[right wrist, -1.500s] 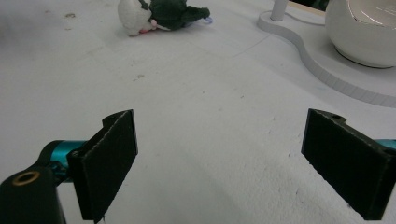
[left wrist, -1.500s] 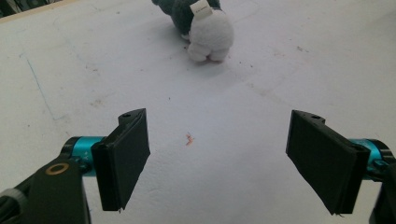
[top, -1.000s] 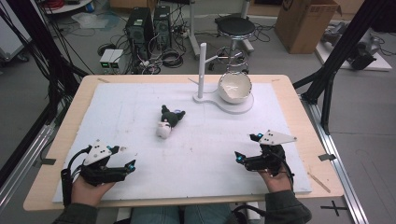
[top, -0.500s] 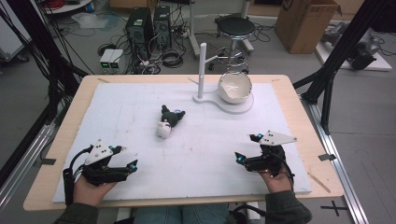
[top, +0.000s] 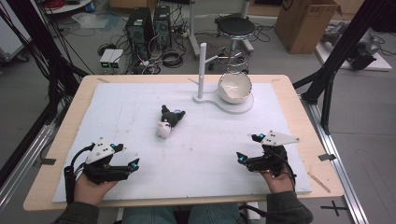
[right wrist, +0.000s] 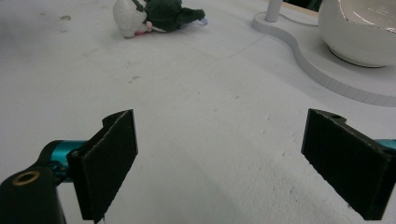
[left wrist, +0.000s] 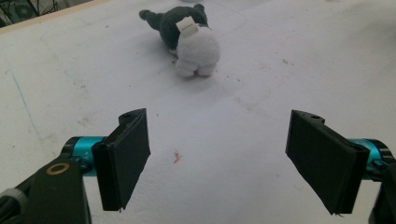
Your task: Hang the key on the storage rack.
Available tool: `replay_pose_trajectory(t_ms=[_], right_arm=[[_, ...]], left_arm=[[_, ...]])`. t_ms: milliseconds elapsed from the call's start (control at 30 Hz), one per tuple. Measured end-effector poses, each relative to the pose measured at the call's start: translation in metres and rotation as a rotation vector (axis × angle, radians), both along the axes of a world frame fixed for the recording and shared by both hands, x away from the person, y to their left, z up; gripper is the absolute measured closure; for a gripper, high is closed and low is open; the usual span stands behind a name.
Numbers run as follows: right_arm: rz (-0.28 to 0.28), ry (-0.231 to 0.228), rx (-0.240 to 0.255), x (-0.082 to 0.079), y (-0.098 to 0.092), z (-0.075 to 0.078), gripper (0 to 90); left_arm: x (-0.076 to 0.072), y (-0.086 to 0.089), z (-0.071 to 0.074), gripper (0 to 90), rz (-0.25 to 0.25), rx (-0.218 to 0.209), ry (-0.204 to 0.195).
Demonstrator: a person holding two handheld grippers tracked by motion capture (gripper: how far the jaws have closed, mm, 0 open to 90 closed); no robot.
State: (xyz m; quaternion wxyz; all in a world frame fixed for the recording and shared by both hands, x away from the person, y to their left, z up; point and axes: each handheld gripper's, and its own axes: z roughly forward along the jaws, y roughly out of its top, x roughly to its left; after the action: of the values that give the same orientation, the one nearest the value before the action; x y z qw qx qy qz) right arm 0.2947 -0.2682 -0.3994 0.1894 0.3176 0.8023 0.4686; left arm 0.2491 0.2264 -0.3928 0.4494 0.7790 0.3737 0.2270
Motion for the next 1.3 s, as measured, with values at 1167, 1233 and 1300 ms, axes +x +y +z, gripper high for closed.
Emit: replay_pose_trajectory(t_ms=[1167,1233,1300], right_arm=[[0.016,-0.015,-0.001,0.002,0.002,0.001,9.9],[0.016,-0.02,0.004,0.001,0.002,0.002,9.9],[0.014,-0.019,0.01,0.001,0.001,0.002,9.9]], left_arm=[[0.051,-0.033,0.038,25.2,-0.046,-0.031,-0.012],[0.057,-0.035,0.039,27.2,-0.052,-0.029,-0.005],[0.063,-0.038,0.041,27.9,-0.053,-0.023,0.004]])
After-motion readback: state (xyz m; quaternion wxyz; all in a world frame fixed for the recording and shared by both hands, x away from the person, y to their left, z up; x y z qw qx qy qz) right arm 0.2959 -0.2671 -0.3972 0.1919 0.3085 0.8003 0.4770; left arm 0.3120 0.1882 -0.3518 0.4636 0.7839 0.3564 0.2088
